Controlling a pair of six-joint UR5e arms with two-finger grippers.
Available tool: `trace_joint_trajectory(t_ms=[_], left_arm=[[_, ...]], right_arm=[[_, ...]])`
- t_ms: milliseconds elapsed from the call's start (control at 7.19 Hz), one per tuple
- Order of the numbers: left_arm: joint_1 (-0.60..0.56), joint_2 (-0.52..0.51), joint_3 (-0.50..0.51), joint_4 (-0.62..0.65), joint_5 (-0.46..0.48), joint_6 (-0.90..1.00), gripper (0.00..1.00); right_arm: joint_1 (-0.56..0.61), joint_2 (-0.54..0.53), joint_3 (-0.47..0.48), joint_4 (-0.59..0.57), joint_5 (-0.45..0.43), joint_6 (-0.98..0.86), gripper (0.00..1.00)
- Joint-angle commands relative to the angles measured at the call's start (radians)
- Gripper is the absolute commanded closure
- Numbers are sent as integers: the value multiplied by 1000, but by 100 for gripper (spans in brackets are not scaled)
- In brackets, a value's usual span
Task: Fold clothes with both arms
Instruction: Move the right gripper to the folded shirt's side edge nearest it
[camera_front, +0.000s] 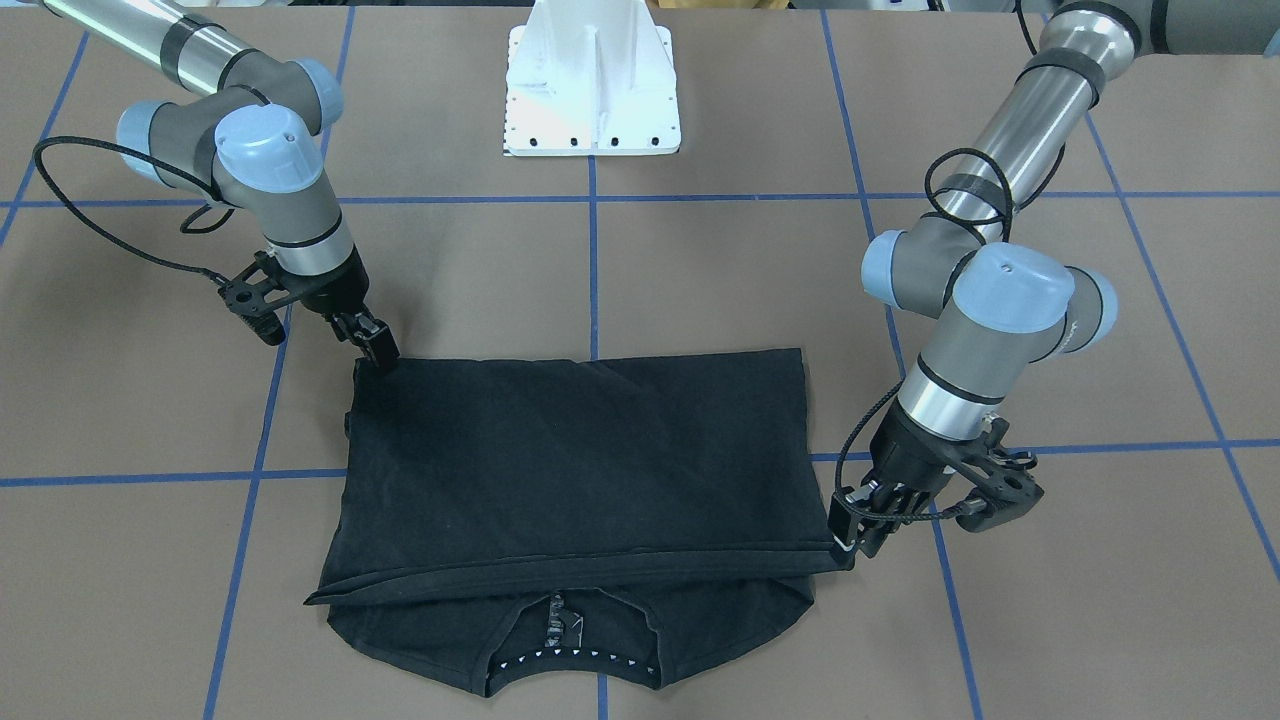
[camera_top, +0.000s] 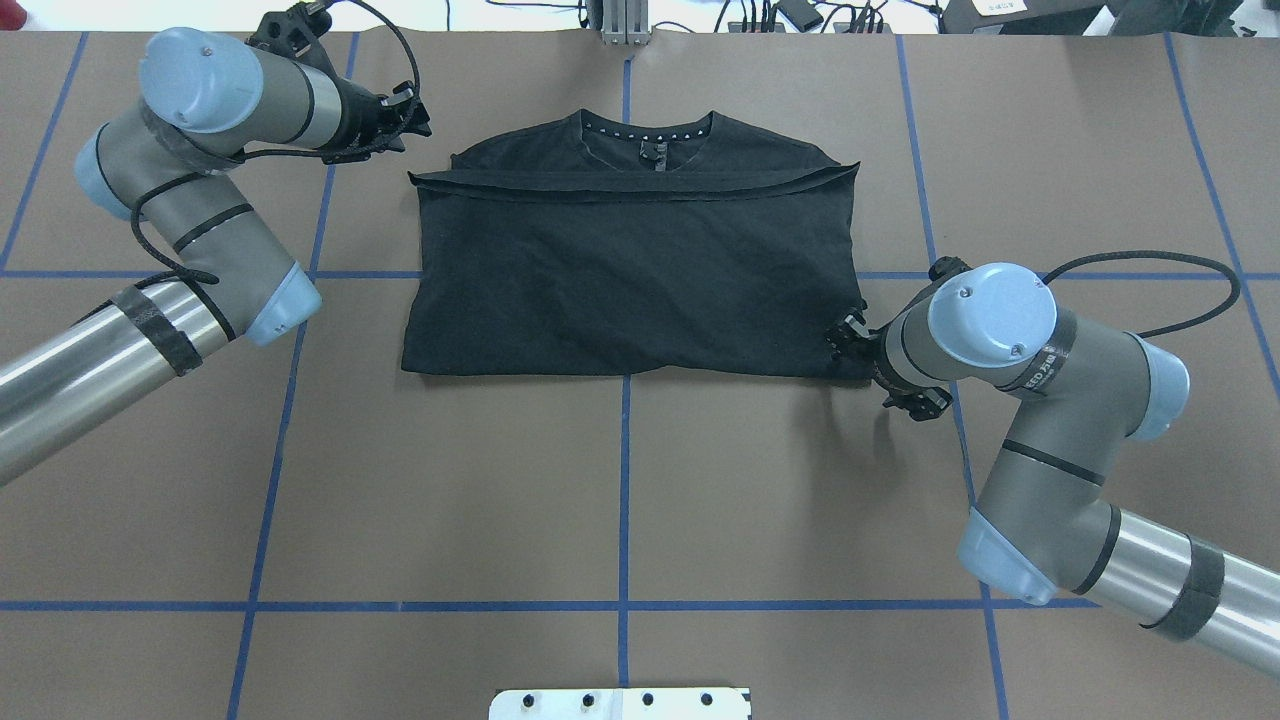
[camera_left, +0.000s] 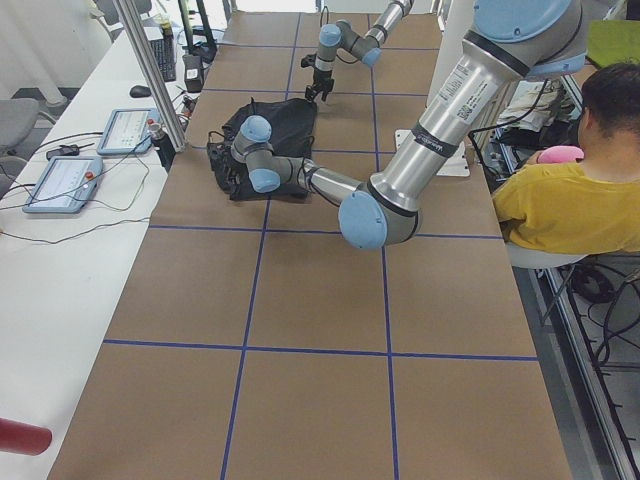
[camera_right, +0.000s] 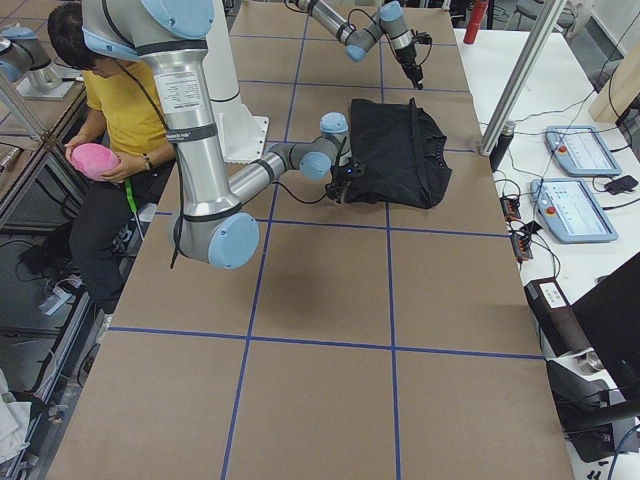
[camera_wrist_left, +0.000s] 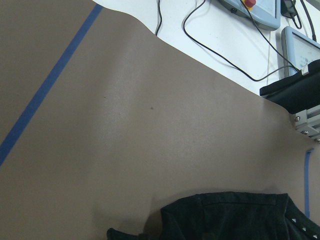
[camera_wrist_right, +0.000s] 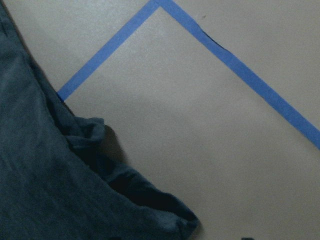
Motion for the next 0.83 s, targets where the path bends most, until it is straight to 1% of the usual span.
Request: trace_joint_trajectory(t_ms=[0,417,695], left_arm=[[0,5,-2,0,0,1,54],[0,5,-2,3,2,3,54],[0,5,-2,3,2,3,54]], right_arm=[[-3,5,-1,1,-4,-7,17],[-3,2,-2,1,-17,-5,17],[-5,10,-19,3,-30,-8,17]])
